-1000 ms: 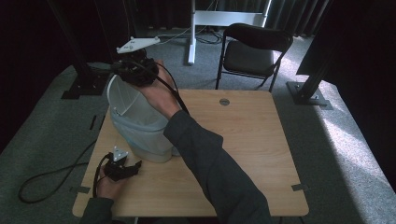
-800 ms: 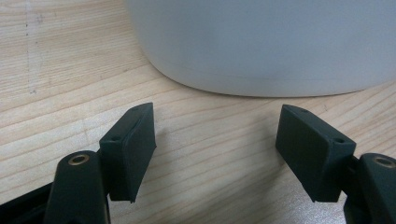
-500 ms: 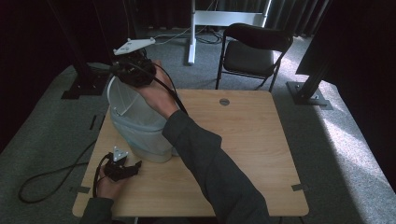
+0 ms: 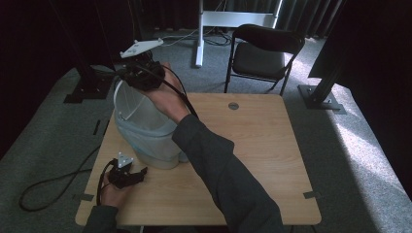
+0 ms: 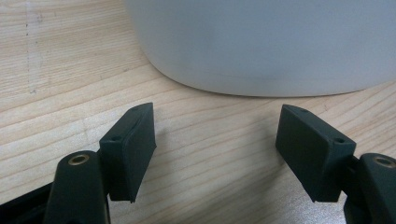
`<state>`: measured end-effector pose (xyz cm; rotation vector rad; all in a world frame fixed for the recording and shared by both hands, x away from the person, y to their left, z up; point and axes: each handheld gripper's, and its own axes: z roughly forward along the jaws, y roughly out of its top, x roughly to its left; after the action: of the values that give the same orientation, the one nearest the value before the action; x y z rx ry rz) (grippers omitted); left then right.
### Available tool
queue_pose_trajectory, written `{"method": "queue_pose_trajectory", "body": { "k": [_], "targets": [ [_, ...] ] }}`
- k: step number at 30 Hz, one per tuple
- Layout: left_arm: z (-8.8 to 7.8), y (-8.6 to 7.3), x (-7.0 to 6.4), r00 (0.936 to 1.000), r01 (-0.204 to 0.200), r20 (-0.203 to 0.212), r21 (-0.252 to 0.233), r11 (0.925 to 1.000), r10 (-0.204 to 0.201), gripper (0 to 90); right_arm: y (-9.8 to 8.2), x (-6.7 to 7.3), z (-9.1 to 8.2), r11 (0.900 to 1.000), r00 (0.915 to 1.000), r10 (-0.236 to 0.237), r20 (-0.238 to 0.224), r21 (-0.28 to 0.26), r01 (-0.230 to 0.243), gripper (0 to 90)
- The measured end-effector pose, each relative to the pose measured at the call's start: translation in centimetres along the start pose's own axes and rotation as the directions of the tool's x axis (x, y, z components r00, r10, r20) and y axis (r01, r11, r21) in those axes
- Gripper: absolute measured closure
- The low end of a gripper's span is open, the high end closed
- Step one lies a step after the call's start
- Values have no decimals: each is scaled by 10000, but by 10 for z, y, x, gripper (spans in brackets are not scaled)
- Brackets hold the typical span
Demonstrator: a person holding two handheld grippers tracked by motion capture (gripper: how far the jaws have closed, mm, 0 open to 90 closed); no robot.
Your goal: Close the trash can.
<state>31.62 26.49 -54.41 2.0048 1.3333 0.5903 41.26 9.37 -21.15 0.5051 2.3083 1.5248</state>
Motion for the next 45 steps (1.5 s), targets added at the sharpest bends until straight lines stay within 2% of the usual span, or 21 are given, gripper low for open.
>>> {"method": "queue_pose_trajectory", "body": {
  "k": [9,13,21,28,38,39,41,45],
  "targets": [
    [0,0,0,10000,8,-22,-16,10000,-8,287,-8,-2,-5,9988,9996,-268,69,403,265,897],
    [0,0,0,10000,10,-18,-17,10000,-10,287,-15,-5,-7,9993,10000,-95,-20,371,96,897],
    [0,0,0,10000,-9,-32,-1,10000,9,287,-33,-10,-18,9993,9999,-90,-130,375,95,899],
    [0,0,0,10000,16,-38,4,10000,-16,287,-61,-22,-25,9985,9995,266,-174,478,-257,899],
    [1,0,0,10000,22,-43,2,10000,-22,287,-118,-33,-40,9950,9959,818,-386,606,-794,900],
    [1,0,0,10000,22,-43,2,10000,-22,286,-118,-33,-40,9950,9959,818,-386,606,-794,900],
    [1,0,0,10000,35,-40,3,10000,-35,287,-129,-35,-43,9933,9950,908,-426,749,-874,900],
    [1,1,0,10000,36,-56,19,10000,-36,286,-136,-35,-46,9942,9945,909,-515,627,-876,900]
  ]
}}
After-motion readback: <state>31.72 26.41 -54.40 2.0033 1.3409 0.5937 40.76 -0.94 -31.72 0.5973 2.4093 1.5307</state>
